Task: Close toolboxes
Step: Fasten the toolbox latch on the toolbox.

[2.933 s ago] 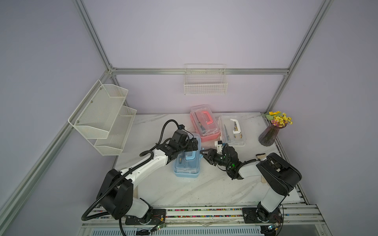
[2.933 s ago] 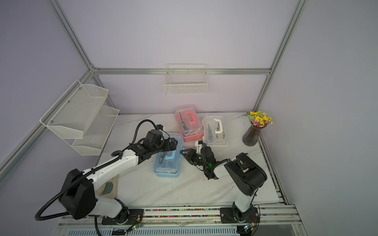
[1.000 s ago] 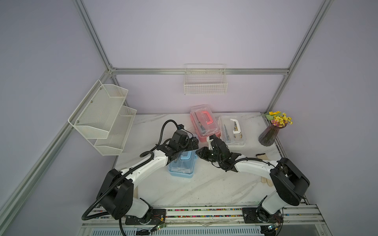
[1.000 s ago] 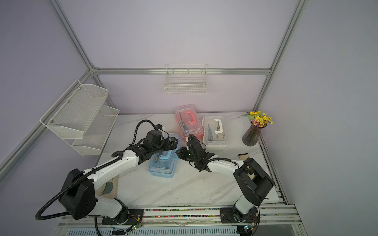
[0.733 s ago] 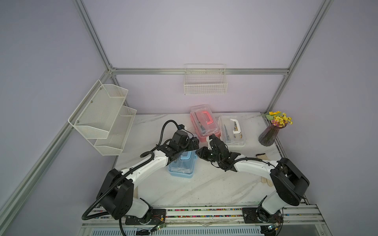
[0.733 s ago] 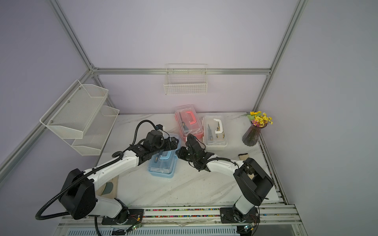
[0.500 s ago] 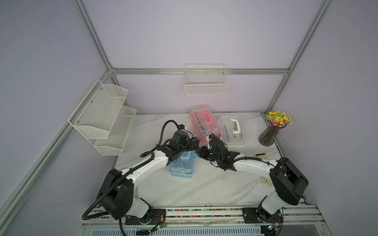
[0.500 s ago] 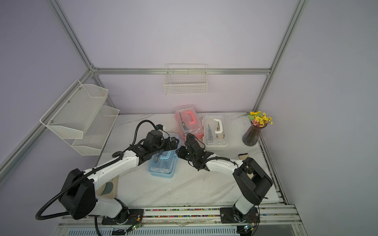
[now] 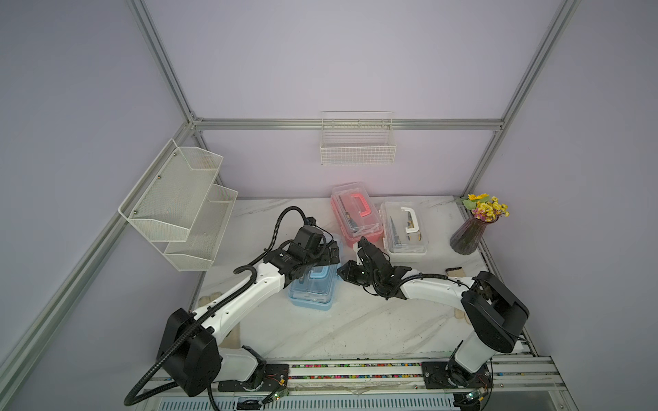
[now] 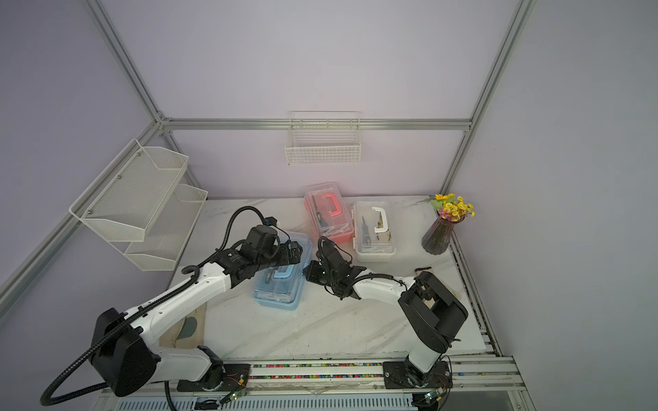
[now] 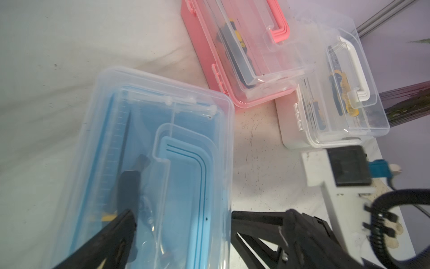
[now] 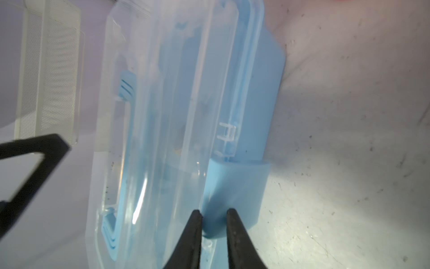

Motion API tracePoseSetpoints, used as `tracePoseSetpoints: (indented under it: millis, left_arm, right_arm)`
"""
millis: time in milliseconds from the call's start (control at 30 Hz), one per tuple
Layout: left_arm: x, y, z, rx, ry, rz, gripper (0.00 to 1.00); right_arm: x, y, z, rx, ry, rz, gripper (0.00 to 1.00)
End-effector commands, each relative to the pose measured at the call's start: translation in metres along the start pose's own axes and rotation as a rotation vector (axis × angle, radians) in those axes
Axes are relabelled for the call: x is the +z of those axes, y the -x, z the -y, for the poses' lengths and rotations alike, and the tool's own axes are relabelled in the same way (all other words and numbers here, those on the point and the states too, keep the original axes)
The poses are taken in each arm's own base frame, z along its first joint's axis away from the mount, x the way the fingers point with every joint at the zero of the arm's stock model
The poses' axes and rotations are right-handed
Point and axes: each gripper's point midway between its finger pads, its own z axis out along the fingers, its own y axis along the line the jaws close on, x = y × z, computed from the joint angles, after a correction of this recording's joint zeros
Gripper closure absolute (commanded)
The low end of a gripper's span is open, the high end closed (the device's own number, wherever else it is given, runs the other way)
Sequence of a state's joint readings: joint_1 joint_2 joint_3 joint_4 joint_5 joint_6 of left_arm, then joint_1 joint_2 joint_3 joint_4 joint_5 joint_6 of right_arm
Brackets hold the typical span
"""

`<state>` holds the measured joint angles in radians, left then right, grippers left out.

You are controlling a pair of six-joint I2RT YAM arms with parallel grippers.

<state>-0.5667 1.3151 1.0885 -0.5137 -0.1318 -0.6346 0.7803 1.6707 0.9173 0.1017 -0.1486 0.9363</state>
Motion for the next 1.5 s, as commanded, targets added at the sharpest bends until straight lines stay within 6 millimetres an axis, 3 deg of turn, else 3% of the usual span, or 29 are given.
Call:
tracePoseSetpoints:
  millis: [0,133,267,433,633,967,1067,1467]
  left_arm:
    - [-0.045,0.028,-0.034,-0.053,0.09,0.097,0.0]
    - [-0.054,0.012,-0.067,-0.116,0.13,0.107,0.0]
    - [-0.039,-0.013,-0.077,-0.164,0.11,0.054,0.0]
    - [-0.011,-0.04,-0.067,-0.196,0.035,-0.049,0.0]
    - [0.002,-0.047,-0.062,-0.217,0.008,-0.09,0.0]
    - [0.002,-0.056,-0.064,-0.239,0.005,-0.095,0.0]
    - [0.007,-0.06,-0.062,-0.236,0.005,-0.112,0.0]
    - [0.017,-0.071,-0.029,-0.195,-0.04,-0.166,0.03]
  right_arm:
    - [0.004,-0.011,0.006,-0.002,-0.015,-0.04,0.77]
    - [0.007,-0.012,0.001,-0.001,0.014,-0.045,0.77]
    - [0.011,-0.011,-0.006,-0.002,0.052,-0.044,0.77]
    - [0.009,-0.009,-0.013,0.004,0.098,-0.029,0.78]
    - [-0.008,0.001,-0.029,-0.007,0.155,-0.016,0.76]
    - [-0.031,0.032,0.018,0.093,0.119,-0.007,0.73]
    - [-0.026,0.03,0.022,0.078,0.097,-0.017,0.73]
    - [0.012,0.012,0.002,0.034,0.131,-0.068,0.76]
